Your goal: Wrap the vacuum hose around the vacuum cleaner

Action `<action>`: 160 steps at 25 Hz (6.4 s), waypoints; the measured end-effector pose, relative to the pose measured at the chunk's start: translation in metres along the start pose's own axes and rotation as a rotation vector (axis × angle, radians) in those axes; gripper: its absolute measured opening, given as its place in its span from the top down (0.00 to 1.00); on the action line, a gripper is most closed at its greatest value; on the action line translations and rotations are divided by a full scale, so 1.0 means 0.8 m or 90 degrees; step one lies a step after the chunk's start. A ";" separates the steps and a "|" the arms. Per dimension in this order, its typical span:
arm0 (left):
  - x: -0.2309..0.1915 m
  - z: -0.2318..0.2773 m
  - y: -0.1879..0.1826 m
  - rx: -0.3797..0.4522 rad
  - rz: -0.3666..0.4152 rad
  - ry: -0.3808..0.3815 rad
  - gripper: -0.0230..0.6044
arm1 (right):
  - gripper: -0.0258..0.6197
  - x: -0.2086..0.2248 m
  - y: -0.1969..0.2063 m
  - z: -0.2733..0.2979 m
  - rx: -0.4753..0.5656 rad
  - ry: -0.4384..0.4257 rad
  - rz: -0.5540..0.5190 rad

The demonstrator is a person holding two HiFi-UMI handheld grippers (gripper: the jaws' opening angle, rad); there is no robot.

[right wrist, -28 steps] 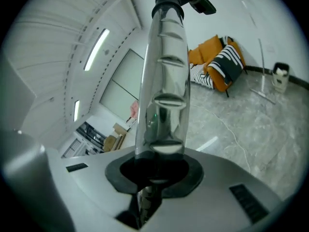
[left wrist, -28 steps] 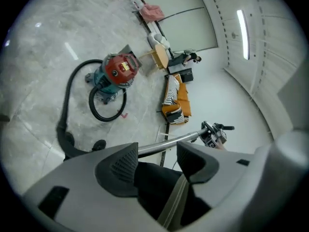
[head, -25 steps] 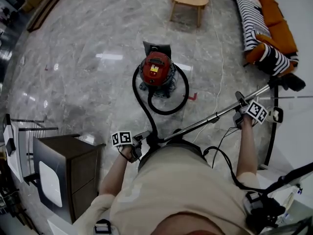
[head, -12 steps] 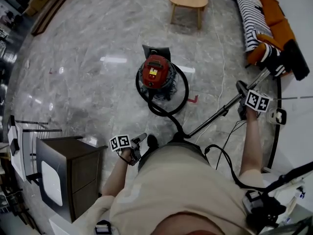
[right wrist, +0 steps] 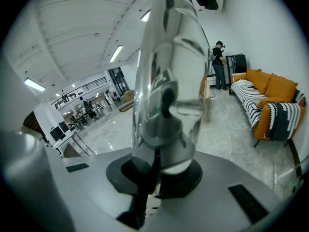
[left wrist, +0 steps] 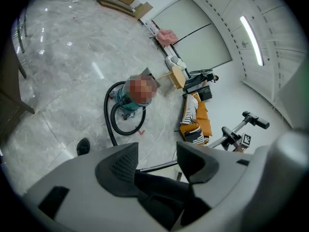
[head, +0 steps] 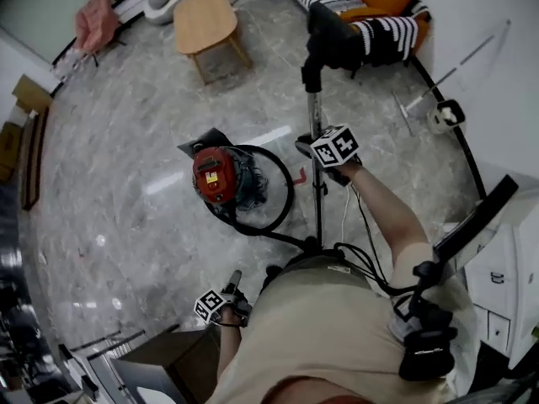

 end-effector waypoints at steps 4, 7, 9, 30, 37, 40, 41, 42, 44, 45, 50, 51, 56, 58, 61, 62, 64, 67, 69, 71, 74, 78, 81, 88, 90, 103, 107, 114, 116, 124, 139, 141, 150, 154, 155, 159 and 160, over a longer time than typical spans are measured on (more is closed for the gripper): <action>0.051 0.025 -0.025 0.011 0.047 0.030 0.56 | 0.88 -0.039 0.006 0.015 -0.021 -0.036 -0.051; 0.111 0.045 -0.045 0.002 0.119 0.069 0.56 | 0.88 -0.061 0.004 0.035 -0.041 -0.056 -0.089; 0.147 0.050 -0.050 -0.002 0.162 0.097 0.56 | 0.88 -0.080 -0.002 0.045 -0.048 -0.073 -0.117; 0.077 0.057 -0.202 -0.037 0.082 0.186 0.56 | 0.88 -0.208 -0.057 0.193 -0.170 -0.121 -0.238; 0.065 0.075 -0.247 -0.092 0.108 0.183 0.56 | 0.88 -0.212 -0.090 0.252 -0.227 -0.097 -0.262; 0.045 0.076 -0.256 -0.103 0.104 0.170 0.56 | 0.88 -0.213 -0.091 0.276 -0.251 -0.095 -0.276; 0.039 0.075 -0.258 -0.103 0.099 0.166 0.56 | 0.88 -0.212 -0.089 0.282 -0.260 -0.095 -0.279; 0.034 0.074 -0.260 -0.102 0.094 0.161 0.56 | 0.88 -0.210 -0.086 0.288 -0.268 -0.096 -0.281; 0.032 0.075 -0.266 -0.093 0.094 0.152 0.56 | 0.88 -0.203 -0.082 0.300 -0.283 -0.101 -0.286; 0.037 0.077 -0.270 -0.088 0.099 0.150 0.56 | 0.88 -0.197 -0.080 0.305 -0.290 -0.103 -0.288; 0.081 0.098 -0.275 -0.068 0.121 0.140 0.56 | 0.87 -0.157 -0.081 0.328 -0.313 -0.120 -0.292; 0.089 0.105 -0.271 -0.067 0.124 0.133 0.56 | 0.87 -0.148 -0.081 0.333 -0.315 -0.126 -0.294; 0.134 0.149 -0.250 -0.046 0.133 0.069 0.56 | 0.87 -0.092 -0.080 0.353 -0.319 -0.185 -0.320; 0.154 0.166 -0.240 -0.013 0.100 0.040 0.56 | 0.87 -0.081 -0.072 0.358 -0.324 -0.230 -0.336; 0.205 0.200 -0.228 0.055 0.033 0.044 0.56 | 0.87 -0.060 -0.071 0.365 -0.332 -0.282 -0.369; 0.222 0.210 -0.225 0.070 0.023 0.047 0.56 | 0.87 -0.053 -0.071 0.367 -0.333 -0.293 -0.375; 0.247 0.221 -0.216 0.089 0.019 0.046 0.56 | 0.87 -0.044 -0.066 0.371 -0.335 -0.316 -0.381; 0.256 0.225 -0.196 0.112 0.003 0.034 0.56 | 0.87 -0.035 -0.058 0.385 -0.342 -0.335 -0.382; 0.249 0.226 -0.187 0.126 -0.012 0.025 0.56 | 0.87 -0.030 -0.059 0.400 -0.347 -0.332 -0.377; 0.240 0.231 -0.179 0.131 -0.024 0.020 0.56 | 0.87 -0.026 -0.060 0.412 -0.353 -0.328 -0.371; 0.219 0.241 -0.169 0.128 -0.044 0.027 0.56 | 0.87 -0.032 -0.053 0.430 -0.369 -0.322 -0.367; 0.175 0.250 -0.168 0.110 -0.076 0.072 0.56 | 0.87 -0.056 -0.039 0.467 -0.406 -0.298 -0.381; 0.130 0.236 -0.185 0.101 -0.079 0.095 0.56 | 0.87 -0.090 -0.035 0.504 -0.432 -0.292 -0.393; 0.041 0.222 -0.210 0.090 -0.108 0.112 0.56 | 0.87 -0.146 -0.022 0.611 -0.465 -0.273 -0.443; 0.018 0.225 -0.206 0.088 -0.124 0.106 0.56 | 0.87 -0.159 -0.018 0.641 -0.464 -0.273 -0.452; 0.003 0.319 -0.246 0.144 -0.165 0.067 0.56 | 0.87 -0.137 0.005 0.771 -0.397 -0.312 -0.397; 0.005 0.347 -0.239 0.126 -0.157 0.067 0.56 | 0.87 -0.150 0.014 0.797 -0.387 -0.344 -0.378; -0.020 0.360 -0.224 0.137 -0.166 0.063 0.56 | 0.87 -0.171 0.030 0.837 -0.358 -0.359 -0.394; -0.033 0.360 -0.220 0.141 -0.172 0.059 0.56 | 0.87 -0.164 0.030 0.846 -0.352 -0.351 -0.378; -0.057 0.363 -0.230 0.142 -0.153 0.046 0.56 | 0.87 -0.143 0.037 0.855 -0.339 -0.355 -0.317; -0.052 0.389 -0.206 0.113 -0.119 0.044 0.56 | 0.58 -0.102 0.040 0.803 -0.301 -0.355 -0.356; -0.051 0.387 -0.206 0.115 -0.111 0.042 0.56 | 0.58 -0.094 0.031 0.791 -0.284 -0.352 -0.323; -0.062 0.375 -0.216 0.114 -0.070 0.054 0.56 | 0.56 -0.021 -0.012 0.692 -0.225 -0.295 -0.089; -0.061 0.371 -0.239 0.117 -0.033 0.047 0.56 | 0.56 -0.015 0.010 0.629 -0.218 -0.298 -0.011; -0.060 0.369 -0.245 0.119 -0.021 0.043 0.56 | 0.56 -0.013 0.018 0.617 -0.219 -0.300 -0.003; -0.051 0.364 -0.263 0.141 0.008 0.012 0.56 | 0.56 0.000 0.031 0.589 -0.219 -0.338 0.067; -0.047 0.364 -0.268 0.153 0.007 0.003 0.56 | 0.56 0.002 0.030 0.585 -0.222 -0.362 0.095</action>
Point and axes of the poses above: the fingertips, and each gripper's own axes: z forward along the fingers, x to its right, y out of its underside, the point moved 2 cm from there along -z, backward along the fingers, and after that the axes turned 3 degrees about -x, right-handed, at the moved point
